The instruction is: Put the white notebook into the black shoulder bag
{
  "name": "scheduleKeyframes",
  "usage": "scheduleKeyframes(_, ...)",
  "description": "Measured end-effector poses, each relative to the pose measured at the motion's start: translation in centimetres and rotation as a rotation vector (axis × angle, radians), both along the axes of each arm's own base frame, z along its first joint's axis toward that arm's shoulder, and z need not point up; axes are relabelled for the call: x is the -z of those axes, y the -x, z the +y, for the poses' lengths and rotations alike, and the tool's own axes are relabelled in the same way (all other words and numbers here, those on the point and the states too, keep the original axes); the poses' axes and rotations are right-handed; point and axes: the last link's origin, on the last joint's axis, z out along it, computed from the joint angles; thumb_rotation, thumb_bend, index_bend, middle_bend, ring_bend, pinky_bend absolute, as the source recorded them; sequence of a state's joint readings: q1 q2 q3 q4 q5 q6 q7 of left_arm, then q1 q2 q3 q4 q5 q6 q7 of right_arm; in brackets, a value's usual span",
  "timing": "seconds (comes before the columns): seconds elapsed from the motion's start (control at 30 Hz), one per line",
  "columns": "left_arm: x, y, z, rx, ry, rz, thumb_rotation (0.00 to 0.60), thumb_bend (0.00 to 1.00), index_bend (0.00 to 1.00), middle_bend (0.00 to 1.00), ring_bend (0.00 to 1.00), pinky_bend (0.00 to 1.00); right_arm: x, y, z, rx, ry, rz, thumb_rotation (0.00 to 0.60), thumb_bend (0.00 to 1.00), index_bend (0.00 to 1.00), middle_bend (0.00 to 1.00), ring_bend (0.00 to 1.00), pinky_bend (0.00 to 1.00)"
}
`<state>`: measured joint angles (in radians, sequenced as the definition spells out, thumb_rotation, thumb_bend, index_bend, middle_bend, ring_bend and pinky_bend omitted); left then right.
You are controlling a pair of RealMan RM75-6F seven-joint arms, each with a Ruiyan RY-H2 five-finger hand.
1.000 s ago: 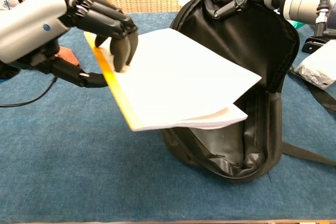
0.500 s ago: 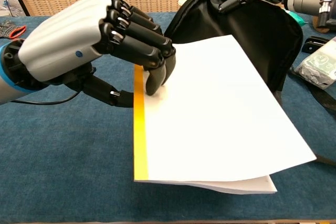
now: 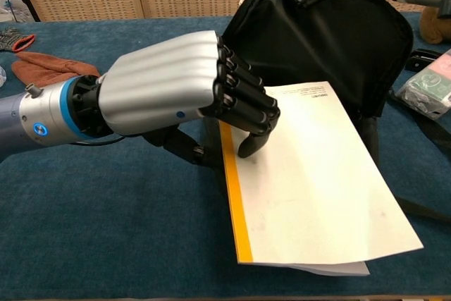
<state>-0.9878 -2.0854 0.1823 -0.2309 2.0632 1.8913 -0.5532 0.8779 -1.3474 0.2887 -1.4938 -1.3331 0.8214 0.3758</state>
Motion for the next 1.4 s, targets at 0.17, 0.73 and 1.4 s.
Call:
scheduleKeyframes(0.17,1.0,-0.6,0.6,0.001,-0.036,0.048,0.6,0.55,0.8,0.6,0.61,0.72,-0.3,0.1,0.3,0.002,-0.019,-0.006,0.6,0.8,0.57,0.58,0.48,0.73)
scheduleKeyframes(0.73,3.3,-1.8,3.4,-0.056,-0.17,0.209,0.6,0.56,0.8,0.6,0.61,0.72,-1.1,0.4,2.7,-0.042,-0.118,0.0,0.6,0.8,0.58,0.59,0.49,0.73)
scheduleKeyframes(1.4,4.4,-2.6,6.3,-0.109,-0.327,0.337,0.6,0.56,0.8,0.6,0.6,0.72,-2.2,-0.6,4.0,-0.094,-0.166,-0.012,0.6,0.8,0.59,0.6,0.5,0.73)
